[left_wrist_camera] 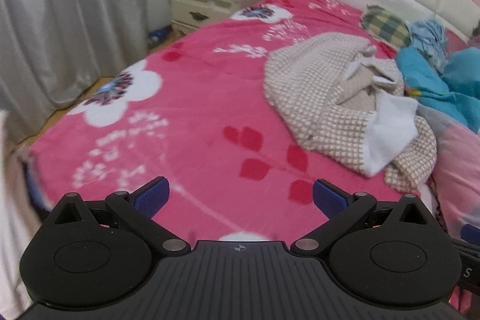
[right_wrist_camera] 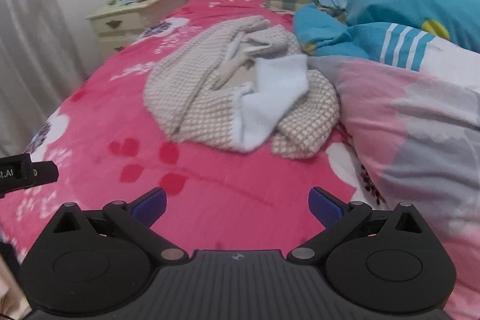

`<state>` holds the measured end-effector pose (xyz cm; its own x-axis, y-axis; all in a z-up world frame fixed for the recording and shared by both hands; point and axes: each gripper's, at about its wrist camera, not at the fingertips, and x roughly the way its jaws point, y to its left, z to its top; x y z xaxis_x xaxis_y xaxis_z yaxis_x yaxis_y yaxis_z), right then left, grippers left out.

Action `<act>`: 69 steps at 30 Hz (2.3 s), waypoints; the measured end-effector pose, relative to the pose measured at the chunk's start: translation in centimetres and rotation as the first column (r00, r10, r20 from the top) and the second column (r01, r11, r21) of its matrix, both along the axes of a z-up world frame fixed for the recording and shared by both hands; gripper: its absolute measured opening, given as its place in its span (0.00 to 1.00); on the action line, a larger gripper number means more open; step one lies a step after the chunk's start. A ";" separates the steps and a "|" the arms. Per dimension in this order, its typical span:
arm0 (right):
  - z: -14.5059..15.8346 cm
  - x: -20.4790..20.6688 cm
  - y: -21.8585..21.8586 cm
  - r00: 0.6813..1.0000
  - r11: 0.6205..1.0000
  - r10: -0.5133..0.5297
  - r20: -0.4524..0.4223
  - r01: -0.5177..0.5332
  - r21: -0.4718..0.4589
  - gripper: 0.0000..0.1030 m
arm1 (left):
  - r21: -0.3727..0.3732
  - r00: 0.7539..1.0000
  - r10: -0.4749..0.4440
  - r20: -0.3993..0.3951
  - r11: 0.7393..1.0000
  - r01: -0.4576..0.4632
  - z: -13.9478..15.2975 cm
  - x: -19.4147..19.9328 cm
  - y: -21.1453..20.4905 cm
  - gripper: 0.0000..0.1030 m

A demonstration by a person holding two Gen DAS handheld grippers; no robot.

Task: Fold clothes
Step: 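Move both grippers toward the crumpled beige checked cardigan on the bed, then grasp the white cuff with the right gripper while the left gripper grasps the cardigan edge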

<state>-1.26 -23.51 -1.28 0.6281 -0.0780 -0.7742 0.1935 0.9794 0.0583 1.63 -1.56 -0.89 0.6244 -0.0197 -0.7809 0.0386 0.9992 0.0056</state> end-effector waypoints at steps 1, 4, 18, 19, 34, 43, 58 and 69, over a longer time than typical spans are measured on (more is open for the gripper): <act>0.0 0.0 0.1 1.000 1.000 0.003 0.004 -0.003 -0.006 1.00 | -0.004 1.000 -0.019 0.000 1.000 0.019 -0.4 0.7 -0.6 1.00; -0.2 0.1 0.4 1.000 1.000 0.016 0.007 -0.016 0.004 1.00 | -0.015 0.997 -0.077 0.001 0.997 0.077 -1.5 2.7 -2.5 1.00; -5.4 9.0 -8.9 0.998 0.999 0.025 0.051 -0.022 -0.044 0.86 | -0.068 0.941 -0.338 0.015 0.939 0.338 -6.5 12.0 -11.4 1.00; -5.2 9.2 -9.4 0.998 1.000 0.014 0.054 -0.012 -0.025 0.86 | -0.071 0.937 -0.349 0.012 0.934 0.349 -6.8 12.4 -11.9 1.00; -5.6 11.5 -12.8 0.998 0.994 0.034 0.052 -0.039 0.100 0.83 | 0.000 0.932 -0.354 -0.071 0.935 0.355 -4.9 13.7 -16.7 1.00; -8.4 10.7 -11.7 1.000 0.991 0.003 0.013 -0.004 0.133 0.63 | -0.015 0.913 -0.403 -0.066 0.915 0.403 -6.8 13.6 -15.5 0.98; -11.9 23.2 -16.2 0.974 0.911 -0.189 -0.127 0.222 0.346 0.65 | -0.032 0.852 -0.464 -0.244 0.881 0.471 -12.3 17.2 -18.2 0.44; -13.1 21.7 -16.2 0.946 0.828 -0.246 -0.209 0.318 0.462 0.35 | -0.038 0.939 -0.287 -0.189 0.958 0.285 -11.6 16.1 -15.6 0.14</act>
